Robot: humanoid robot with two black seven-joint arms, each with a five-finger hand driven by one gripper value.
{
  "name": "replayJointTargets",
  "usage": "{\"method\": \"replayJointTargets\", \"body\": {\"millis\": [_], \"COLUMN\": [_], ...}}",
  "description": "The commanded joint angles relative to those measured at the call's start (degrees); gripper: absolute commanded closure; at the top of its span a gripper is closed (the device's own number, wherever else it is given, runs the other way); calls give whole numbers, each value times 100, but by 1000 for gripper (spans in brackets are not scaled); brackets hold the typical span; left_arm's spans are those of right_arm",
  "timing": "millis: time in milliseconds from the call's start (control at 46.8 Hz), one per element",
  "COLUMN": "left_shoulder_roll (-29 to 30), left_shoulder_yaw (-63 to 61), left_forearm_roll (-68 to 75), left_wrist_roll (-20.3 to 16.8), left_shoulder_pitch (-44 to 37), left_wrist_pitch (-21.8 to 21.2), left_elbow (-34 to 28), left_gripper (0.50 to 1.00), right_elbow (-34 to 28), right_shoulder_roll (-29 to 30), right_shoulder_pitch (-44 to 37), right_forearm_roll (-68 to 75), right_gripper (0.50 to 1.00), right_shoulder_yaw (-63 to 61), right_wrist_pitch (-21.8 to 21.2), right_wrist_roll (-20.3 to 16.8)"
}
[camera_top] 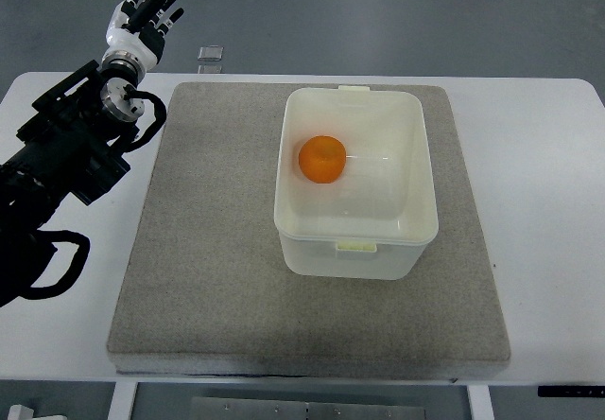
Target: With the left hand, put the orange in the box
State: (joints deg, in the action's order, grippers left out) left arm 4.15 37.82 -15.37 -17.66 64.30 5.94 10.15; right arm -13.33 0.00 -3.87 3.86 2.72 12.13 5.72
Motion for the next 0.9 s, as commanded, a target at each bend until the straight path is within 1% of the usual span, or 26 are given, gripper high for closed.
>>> {"method": "replayJointTargets", "body": {"millis": [0,43,64,128,171,235,449,620,791,812,834,855,877], "left_shoulder_roll": [6,6,6,24,42,77,217,367,411,411,411,402,393], "left_shoulder_yaw": [208,209,209,200,209,200,147,130,112,112,103,103,94], "left_forearm_roll": [-54,-54,-54,-45,-45,-45,-27,-10,8,8,25,34,34], "left_wrist_roll": [-325,-457,-493,-519,-511,-510,-493,-449,-414,-414,-414,-414,-414], "left_shoulder_pitch": [-198,-269,-286,-287,-287,-252,-6,170,214,214,214,214,223], "left_wrist_pitch": [723,1004,1076,1068,1067,1059,716,672,400,365,330,277,216], "left_elbow": [-5,-13,-22,-66,-57,-66,-66,-92,-119,-110,-110,-101,-101], "left_gripper": [664,664,660,652,637,634,634,634,630,626,611,575,526], "right_elbow": [5,-3,5,5,5,5,5,5,5,-3,5,5,5], "right_shoulder_roll": [0,0,0,0,0,0,0,0,0,0,0,0,0], "right_shoulder_pitch": [0,0,0,0,-9,0,0,0,0,0,0,0,0], "right_forearm_roll": [1,1,1,1,1,1,1,1,1,1,1,1,-8], "right_gripper": [556,556,556,556,556,556,556,556,556,556,556,556,556], "right_shoulder_yaw": [0,0,0,0,0,0,0,0,0,0,0,0,0], "right_wrist_pitch": [0,0,0,0,0,0,0,0,0,0,0,0,0], "right_wrist_roll": [0,0,0,0,0,0,0,0,0,0,0,0,0]}}
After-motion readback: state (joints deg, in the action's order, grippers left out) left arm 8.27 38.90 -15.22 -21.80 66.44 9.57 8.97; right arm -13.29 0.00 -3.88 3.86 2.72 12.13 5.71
